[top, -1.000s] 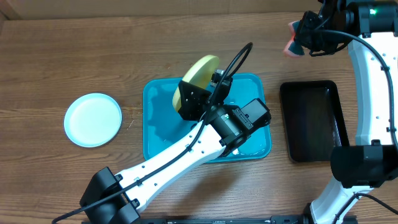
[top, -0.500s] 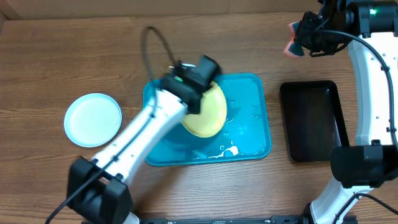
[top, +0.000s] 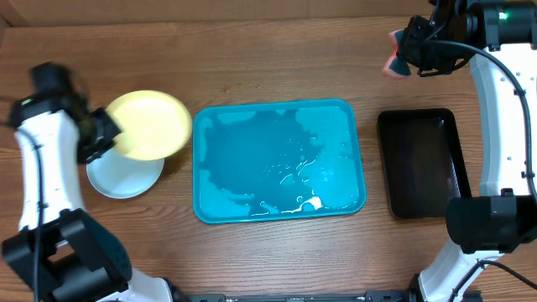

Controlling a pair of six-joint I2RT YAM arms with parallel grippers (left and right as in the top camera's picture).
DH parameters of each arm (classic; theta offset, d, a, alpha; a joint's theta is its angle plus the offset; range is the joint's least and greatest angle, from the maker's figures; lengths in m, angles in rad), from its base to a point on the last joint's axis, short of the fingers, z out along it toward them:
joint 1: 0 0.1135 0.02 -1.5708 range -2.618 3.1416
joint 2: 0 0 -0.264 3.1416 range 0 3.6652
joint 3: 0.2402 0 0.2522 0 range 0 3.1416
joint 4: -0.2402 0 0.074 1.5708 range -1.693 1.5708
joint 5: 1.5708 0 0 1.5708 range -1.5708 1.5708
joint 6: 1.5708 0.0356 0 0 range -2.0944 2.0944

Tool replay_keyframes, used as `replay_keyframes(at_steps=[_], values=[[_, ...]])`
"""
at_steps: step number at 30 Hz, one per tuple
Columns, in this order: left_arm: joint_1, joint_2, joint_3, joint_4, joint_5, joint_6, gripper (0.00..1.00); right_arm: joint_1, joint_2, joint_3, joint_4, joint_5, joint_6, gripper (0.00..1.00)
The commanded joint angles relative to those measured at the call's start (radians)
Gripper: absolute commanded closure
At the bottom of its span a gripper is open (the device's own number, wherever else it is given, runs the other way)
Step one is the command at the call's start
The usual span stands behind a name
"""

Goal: Clean dirty plates on tray and stack at the side

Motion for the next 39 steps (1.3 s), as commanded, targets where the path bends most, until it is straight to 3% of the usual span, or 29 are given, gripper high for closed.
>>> replay_keyframes(at_steps=[1,11,13,15,18,23,28,34,39], values=[[0.122,-0.019,-0.081,0.031,0.058,0.042,0.96,0.0,-0.006,0.013,0.005,0.007,-0.008,0.96],[0.29,-0.019,-0.289,0.26,0.054,0.04,0.95,0.0,-0.006,0.013,-0.006,0.007,-0.008,0.96],[0.288,-0.019,-0.289,0.263,0.057,0.04,0.83,0.0,-0.006,0.013,-0.007,0.007,-0.008,0.96],[0.28,-0.019,-0.289,0.256,0.064,0.041,0.62,0.0,-0.006,0.013,-0.006,0.007,-0.008,0.96],[0.246,-0.019,-0.289,0.253,0.092,0.073,0.51,0.0,-0.006,0.013,-0.006,0.007,-0.008,0.96],[0.138,-0.019,-0.288,0.253,0.107,0.13,0.46,0.0,-0.006,0.013,-0.007,0.009,-0.008,0.96],[-0.071,-0.019,-0.238,0.243,0.125,0.15,0.46,0.0,0.002,0.002,-0.068,0.144,-0.039,0.96],[-0.305,-0.019,-0.13,0.242,0.164,0.19,0.39,0.0,0.002,-0.198,-0.053,0.25,-0.111,0.96],[-0.462,-0.019,-0.092,0.259,0.163,0.267,0.33,-0.001,0.002,-0.446,0.079,0.307,-0.286,0.96]])
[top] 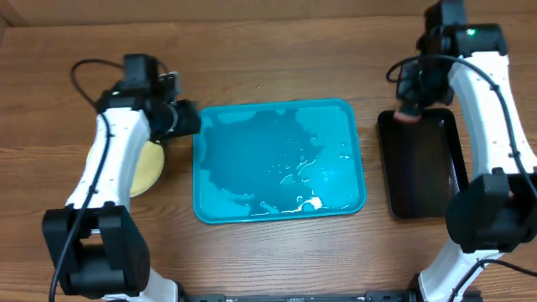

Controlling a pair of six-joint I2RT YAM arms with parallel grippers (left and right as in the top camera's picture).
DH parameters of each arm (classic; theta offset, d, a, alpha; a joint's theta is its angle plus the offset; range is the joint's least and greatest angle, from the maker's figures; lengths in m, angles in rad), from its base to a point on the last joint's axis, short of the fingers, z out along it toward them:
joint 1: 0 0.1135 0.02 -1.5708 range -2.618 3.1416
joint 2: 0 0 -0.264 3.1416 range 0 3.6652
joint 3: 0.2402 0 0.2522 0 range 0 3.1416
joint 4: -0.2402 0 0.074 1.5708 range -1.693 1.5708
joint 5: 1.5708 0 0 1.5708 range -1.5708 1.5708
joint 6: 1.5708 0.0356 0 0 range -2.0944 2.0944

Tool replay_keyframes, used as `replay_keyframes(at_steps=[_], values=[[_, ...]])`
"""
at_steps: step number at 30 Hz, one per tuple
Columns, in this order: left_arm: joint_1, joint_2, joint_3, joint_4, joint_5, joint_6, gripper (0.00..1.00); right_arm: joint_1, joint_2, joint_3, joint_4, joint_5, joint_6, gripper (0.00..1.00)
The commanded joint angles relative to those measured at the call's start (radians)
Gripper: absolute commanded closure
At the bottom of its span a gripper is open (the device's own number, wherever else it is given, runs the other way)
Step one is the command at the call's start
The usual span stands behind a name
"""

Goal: Clean dirty plates on tray and stack at the side

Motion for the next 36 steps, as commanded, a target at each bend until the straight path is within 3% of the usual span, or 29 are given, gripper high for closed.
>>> replay_keyframes(at_steps=[1,11,17,19,22,23,24,30,36], values=[[-0.104,-0.019,0.031,0.016,0.015,0.098,0.32,-0.005,-0.003,-0.172,0.098,0.056,-0.16,0.96],[-0.16,-0.019,0.031,0.043,0.012,0.101,0.25,-0.111,-0.003,-0.413,0.273,0.06,-0.164,0.96],[-0.16,-0.019,0.031,0.048,0.012,0.101,0.2,-0.142,-0.003,-0.494,0.306,0.06,-0.283,0.96],[-0.16,-0.019,0.031,0.048,0.012,0.101,0.18,-0.142,-0.003,-0.493,0.306,0.06,-0.283,0.87],[-0.16,-0.019,0.031,0.048,0.012,0.101,0.09,-0.14,-0.005,-0.466,0.28,0.052,-0.279,0.55],[-0.16,-0.019,0.031,0.048,0.011,0.1,0.0,-0.137,-0.014,-0.438,0.253,0.052,-0.279,0.21],[-0.16,-0.019,0.031,0.048,0.011,0.1,0.0,-0.137,-0.028,-0.409,0.226,0.052,-0.279,0.01],[-0.16,-0.019,0.031,0.048,0.015,0.093,0.0,-0.137,-0.218,-0.212,0.082,-0.01,-0.278,0.0],[-0.16,-0.019,0.031,0.048,0.011,0.093,0.0,-0.137,-0.495,-0.162,0.073,-0.119,-0.278,0.0]])
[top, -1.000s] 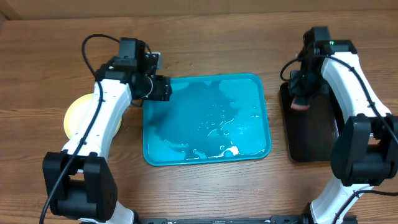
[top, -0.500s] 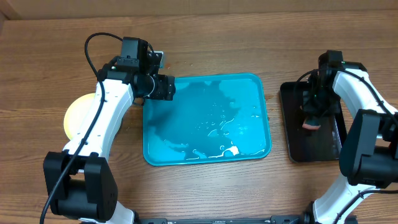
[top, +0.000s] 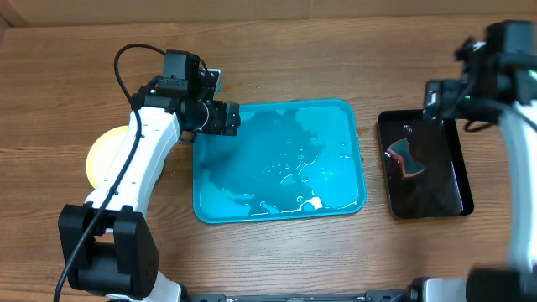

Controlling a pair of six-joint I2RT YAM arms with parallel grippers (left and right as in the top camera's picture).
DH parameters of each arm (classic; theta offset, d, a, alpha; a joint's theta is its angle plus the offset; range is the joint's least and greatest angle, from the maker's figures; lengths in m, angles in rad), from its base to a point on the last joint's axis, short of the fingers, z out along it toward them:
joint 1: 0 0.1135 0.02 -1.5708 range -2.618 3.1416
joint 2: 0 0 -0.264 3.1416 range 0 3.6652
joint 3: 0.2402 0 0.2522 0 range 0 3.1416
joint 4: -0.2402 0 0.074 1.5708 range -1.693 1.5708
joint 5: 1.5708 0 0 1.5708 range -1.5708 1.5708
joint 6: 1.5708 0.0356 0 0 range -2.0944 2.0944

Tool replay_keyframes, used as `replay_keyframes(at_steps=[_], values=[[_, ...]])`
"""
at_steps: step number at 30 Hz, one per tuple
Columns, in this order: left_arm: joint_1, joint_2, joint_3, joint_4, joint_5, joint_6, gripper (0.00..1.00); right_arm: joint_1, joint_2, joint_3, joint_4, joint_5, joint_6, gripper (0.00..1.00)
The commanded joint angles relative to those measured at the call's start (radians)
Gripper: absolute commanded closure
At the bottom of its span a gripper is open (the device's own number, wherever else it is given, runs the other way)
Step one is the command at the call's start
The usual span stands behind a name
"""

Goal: Clean dirty plates on tray and stack at the side

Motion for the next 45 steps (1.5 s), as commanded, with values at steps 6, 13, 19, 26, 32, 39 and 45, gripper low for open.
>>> replay_keyframes(at_steps=[6,13,19,26,32,39,45], values=[[-0.002,-0.019,0.021,0.004,0.008,0.012,0.0,0.002,-0.326,0.016,-0.02,-0.437,0.113,0.0],[-0.002,-0.019,0.021,0.004,0.008,0.012,0.0,0.002,-0.373,0.016,-0.019,-0.399,0.112,0.0],[-0.002,-0.019,0.021,0.004,0.008,0.012,0.0,0.006,-0.388,-0.019,0.089,-0.388,0.04,0.0],[-0.002,-0.019,0.021,0.004,0.008,0.012,0.0,0.007,-0.711,-0.521,0.512,-0.388,0.053,0.0],[-0.002,-0.019,0.021,0.004,0.008,0.012,0.0,0.044,-1.042,-0.941,0.827,-0.388,0.053,0.0],[-0.002,-0.019,0.021,0.004,0.008,0.012,0.0,0.094,-1.309,-1.326,1.151,-0.372,0.053,0.0],[-0.002,-0.019,0.021,0.004,0.008,0.012,0.0,0.135,-1.422,-1.499,1.283,-0.305,0.053,0.0]])
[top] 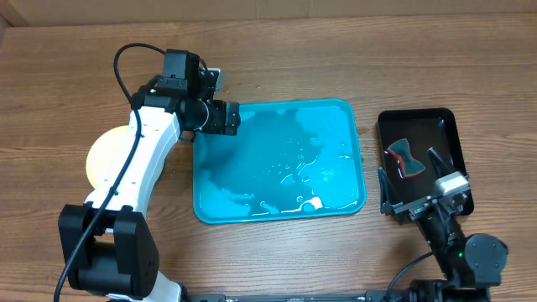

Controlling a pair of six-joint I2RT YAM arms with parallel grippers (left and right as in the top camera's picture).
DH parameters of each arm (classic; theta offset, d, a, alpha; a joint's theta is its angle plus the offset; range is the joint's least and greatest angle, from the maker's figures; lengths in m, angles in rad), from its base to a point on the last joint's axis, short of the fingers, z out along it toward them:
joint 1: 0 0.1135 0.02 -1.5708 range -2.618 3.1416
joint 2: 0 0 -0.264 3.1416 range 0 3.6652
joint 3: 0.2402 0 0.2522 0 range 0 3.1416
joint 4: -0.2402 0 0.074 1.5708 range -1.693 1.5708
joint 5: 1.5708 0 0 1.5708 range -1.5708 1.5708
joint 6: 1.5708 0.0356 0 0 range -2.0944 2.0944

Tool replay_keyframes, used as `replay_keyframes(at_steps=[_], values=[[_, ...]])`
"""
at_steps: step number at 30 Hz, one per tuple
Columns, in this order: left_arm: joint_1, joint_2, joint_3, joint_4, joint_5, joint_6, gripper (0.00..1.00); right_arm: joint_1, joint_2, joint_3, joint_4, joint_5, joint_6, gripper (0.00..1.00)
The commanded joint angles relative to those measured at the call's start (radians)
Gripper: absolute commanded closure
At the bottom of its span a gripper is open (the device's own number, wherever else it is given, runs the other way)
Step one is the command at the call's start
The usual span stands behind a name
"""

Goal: Clean dirty plates on tray and stack at the side

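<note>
The blue tray (252, 193) lies mid-table, wet, with a little foam near its front edge and no plate on it. A yellow plate (107, 158) rests on the table left of the tray, partly hidden under my left arm. My left gripper (232, 119) hovers at the tray's far left corner; its fingers look parted and hold nothing. A red and grey sponge (404, 159) lies in the black tray (449, 126) at the right. My right gripper (411, 180) is drawn back over the black tray's near end, open and empty.
A cardboard wall runs along the far edge of the table. My left arm's cable loops above the yellow plate. The right arm's base (470, 252) sits at the table's near right corner.
The right arm has moved from the far side of the black tray back to its near end. The sponge lies where it was. The left arm has not moved.
My left gripper held the yellow plate tilted over a white plate at the left, while the right held the sponge high at the back. The plate then lay flat on the white one and the sponge hung over the black tray. The sponge was then released there, and the right arm has drawn back.
</note>
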Motion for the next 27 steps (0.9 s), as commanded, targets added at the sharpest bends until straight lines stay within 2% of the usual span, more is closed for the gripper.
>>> replay_keyframes(at_steps=[1,11,16,27], values=[[-0.002,-0.019,0.019,0.004,0.008,0.012,0.0,0.022,-0.069,-0.063,0.043,0.059,0.004,0.0],[-0.002,-0.019,0.019,0.003,0.008,0.012,0.0,0.022,-0.18,-0.209,0.077,0.097,0.003,0.0],[-0.002,-0.019,0.019,0.003,0.008,0.012,0.0,0.023,-0.18,-0.208,-0.032,0.097,0.004,0.0],[-0.002,-0.019,0.019,0.003,0.008,0.012,0.0,0.022,-0.18,-0.208,-0.027,0.097,0.003,0.0]])
